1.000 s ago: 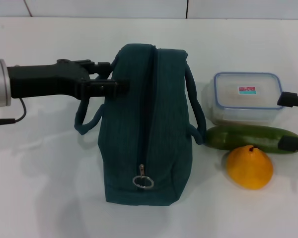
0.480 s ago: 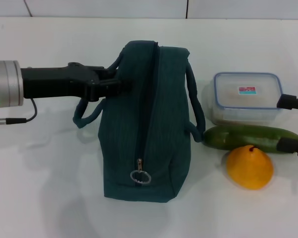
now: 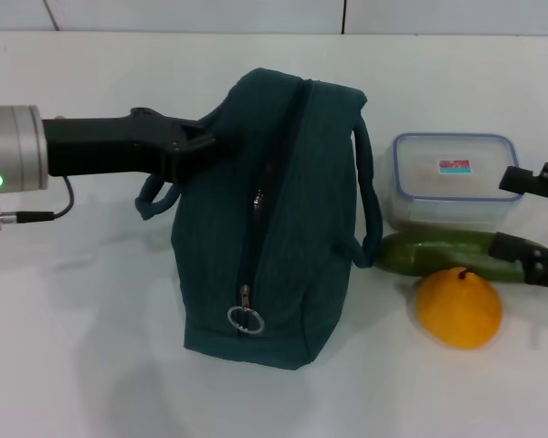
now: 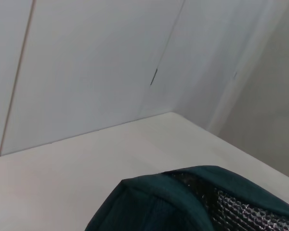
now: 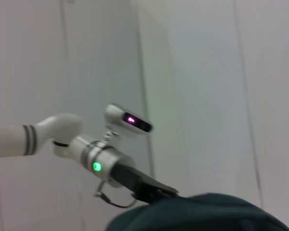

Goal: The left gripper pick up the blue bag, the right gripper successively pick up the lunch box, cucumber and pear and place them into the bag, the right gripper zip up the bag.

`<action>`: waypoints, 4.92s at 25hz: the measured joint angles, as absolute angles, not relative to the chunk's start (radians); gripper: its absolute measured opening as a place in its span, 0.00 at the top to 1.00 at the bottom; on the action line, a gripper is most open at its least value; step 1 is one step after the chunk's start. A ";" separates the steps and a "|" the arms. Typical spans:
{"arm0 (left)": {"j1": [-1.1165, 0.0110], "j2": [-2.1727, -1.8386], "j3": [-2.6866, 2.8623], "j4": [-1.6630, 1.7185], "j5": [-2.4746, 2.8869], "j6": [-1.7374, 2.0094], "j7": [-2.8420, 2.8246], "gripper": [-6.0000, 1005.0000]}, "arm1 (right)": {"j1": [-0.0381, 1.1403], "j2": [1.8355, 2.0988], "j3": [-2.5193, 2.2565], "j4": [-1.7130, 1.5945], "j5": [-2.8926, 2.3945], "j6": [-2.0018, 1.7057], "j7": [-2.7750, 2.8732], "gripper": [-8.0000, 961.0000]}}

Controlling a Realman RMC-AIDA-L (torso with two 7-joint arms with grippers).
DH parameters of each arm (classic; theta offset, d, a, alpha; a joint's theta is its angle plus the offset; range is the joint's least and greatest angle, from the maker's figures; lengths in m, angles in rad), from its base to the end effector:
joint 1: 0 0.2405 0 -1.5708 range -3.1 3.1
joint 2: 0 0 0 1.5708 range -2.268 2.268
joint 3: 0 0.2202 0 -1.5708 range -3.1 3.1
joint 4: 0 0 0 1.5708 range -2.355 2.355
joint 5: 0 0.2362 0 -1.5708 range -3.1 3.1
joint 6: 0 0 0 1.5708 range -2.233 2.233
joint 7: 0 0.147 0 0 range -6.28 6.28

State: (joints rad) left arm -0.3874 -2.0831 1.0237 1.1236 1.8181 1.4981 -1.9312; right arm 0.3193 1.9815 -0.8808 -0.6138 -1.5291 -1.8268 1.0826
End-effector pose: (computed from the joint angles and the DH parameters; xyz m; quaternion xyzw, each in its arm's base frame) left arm -0.1890 0.3480 0.0524 -0.9201 -0.2900 -0.2333 0.1222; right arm 0.2603 0.2783 0.0582 -0.9064 0.0845 0.3867 0.1475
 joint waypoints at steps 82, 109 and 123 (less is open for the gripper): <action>-0.482 -2.085 1.032 1.066 1.825 1.476 -1.830 0.95 | 0.515 2.028 -0.879 0.044 -0.977 -1.223 1.743 0.24; -0.486 -2.082 1.032 1.068 1.822 1.481 -1.808 0.95 | 0.484 2.028 -0.857 0.039 -0.965 -1.250 1.701 0.83; -0.488 -2.081 1.028 1.068 1.824 1.480 -1.776 0.95 | 0.461 2.027 -0.865 -0.009 -0.974 -1.256 1.639 0.88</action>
State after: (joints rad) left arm -0.4880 -2.0815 1.0284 1.0676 1.8236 1.4802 -1.7763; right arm 0.4612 2.0272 -0.8654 -0.0094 -0.9739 -1.2561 1.6389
